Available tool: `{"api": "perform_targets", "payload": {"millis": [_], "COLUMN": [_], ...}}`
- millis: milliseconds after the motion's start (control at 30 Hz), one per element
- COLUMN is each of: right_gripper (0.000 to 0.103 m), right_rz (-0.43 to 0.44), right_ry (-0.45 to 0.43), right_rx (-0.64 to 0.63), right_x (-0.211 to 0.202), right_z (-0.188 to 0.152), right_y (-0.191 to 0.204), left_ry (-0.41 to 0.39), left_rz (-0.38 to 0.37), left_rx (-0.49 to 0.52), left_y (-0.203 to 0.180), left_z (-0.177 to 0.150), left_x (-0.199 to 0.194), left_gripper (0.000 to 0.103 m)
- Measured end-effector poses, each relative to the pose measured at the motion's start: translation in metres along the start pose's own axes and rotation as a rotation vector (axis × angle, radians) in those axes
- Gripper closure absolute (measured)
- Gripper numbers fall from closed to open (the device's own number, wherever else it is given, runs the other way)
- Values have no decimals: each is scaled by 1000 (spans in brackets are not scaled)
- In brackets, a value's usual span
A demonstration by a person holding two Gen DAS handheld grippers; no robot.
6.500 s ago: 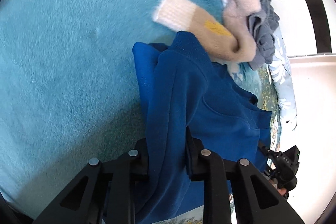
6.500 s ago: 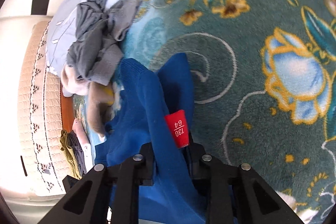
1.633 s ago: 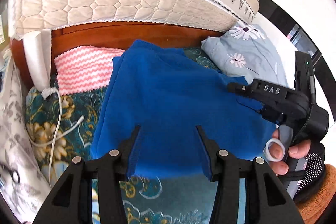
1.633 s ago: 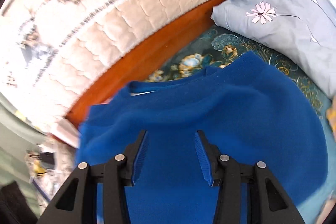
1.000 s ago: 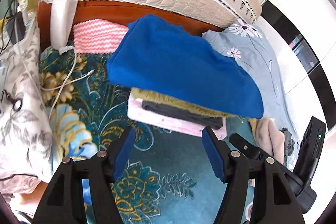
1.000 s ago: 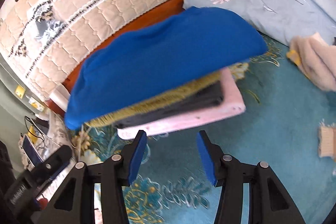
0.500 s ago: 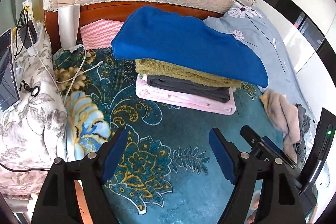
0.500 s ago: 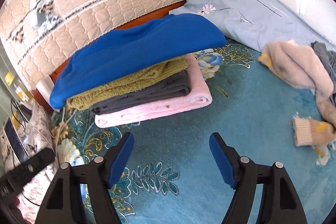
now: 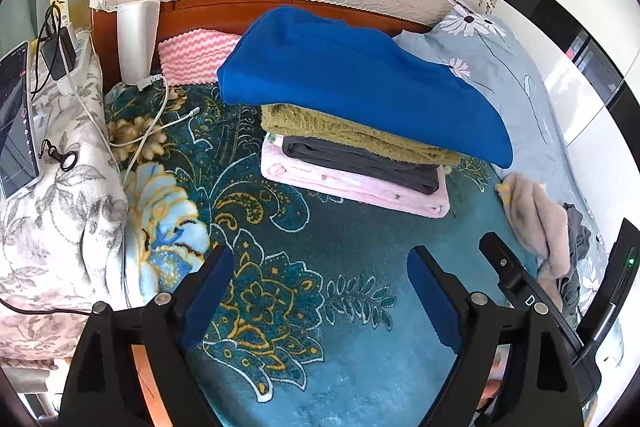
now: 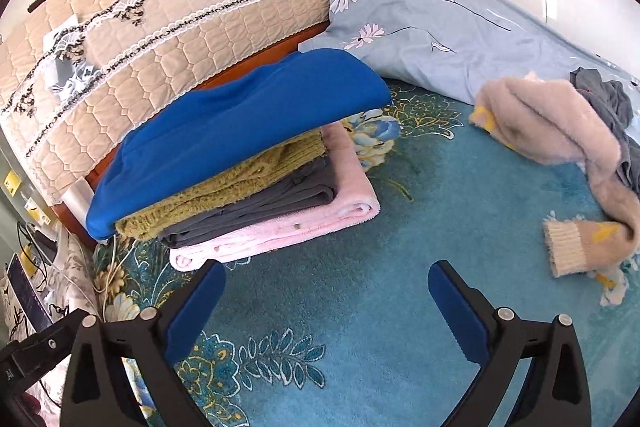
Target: Fold clothes
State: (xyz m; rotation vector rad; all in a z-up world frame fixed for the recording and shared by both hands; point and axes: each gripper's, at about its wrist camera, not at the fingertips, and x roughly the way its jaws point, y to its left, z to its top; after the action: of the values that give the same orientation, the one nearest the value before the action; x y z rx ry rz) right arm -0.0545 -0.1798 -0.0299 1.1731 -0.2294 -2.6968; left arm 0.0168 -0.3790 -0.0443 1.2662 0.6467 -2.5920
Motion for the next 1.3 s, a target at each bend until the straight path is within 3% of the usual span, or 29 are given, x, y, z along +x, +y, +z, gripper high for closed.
{"api": "perform_targets", "payload": {"millis": [367,1300], "right_gripper": [0,0], "right_rz": [-13,-92], "right_ry": [-39,-27], "right_rx": [-84,-203], "right_x": [7,29], "right_z": [-3,-12], "right_y": [8,17], "left_ry": [28,55], "left_rz": [12,94], "left_rx": [34,23], "left_y": [-15,-15], "left_z": [-3,-5], "left_x": [18,52], "left_gripper": [14,14]}}
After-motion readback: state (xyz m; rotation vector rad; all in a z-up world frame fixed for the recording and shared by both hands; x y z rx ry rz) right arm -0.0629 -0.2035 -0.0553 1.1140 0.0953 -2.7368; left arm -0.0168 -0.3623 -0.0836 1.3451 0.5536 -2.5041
